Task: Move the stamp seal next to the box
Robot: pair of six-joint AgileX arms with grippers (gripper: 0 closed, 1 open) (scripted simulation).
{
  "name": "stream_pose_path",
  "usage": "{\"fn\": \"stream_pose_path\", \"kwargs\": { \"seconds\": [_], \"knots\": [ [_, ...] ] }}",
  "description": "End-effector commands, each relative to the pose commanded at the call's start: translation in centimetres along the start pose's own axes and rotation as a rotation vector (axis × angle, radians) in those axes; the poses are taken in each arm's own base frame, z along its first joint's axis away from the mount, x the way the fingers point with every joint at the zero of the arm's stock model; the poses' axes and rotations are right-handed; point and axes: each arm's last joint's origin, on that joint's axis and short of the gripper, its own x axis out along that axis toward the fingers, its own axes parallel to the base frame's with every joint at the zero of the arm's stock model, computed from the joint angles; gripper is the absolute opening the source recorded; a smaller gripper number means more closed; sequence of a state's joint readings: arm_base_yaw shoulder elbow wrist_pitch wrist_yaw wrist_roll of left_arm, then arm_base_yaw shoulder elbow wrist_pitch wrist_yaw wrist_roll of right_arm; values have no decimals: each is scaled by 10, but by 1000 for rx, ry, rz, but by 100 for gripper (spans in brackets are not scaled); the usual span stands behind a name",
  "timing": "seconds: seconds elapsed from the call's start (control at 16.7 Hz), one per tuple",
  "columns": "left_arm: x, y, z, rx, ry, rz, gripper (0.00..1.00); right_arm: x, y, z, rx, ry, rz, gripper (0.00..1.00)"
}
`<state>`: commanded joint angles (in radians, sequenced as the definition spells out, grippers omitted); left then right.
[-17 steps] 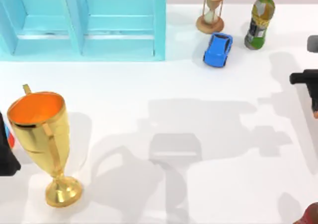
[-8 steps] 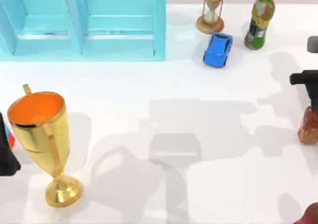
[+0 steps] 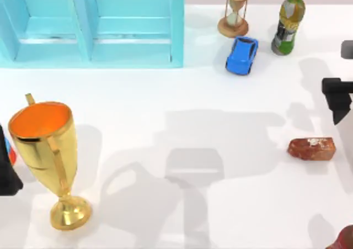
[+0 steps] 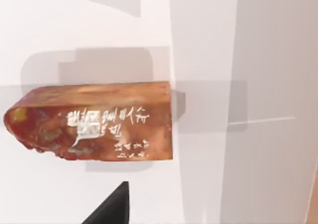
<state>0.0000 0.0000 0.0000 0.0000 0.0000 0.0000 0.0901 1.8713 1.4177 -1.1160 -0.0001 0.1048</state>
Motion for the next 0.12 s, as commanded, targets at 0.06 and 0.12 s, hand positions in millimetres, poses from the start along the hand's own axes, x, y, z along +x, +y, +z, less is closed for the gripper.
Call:
{"fn": "stream_pose_path", "kwargs": {
  "seconds": [0.06,0.12],
  "knots": [
    [0,0,0,0,0,0,100,0,0,0,0,0,0,100],
    [0,0,0,0,0,0,100,0,0,0,0,0,0,100]
  ]
}}
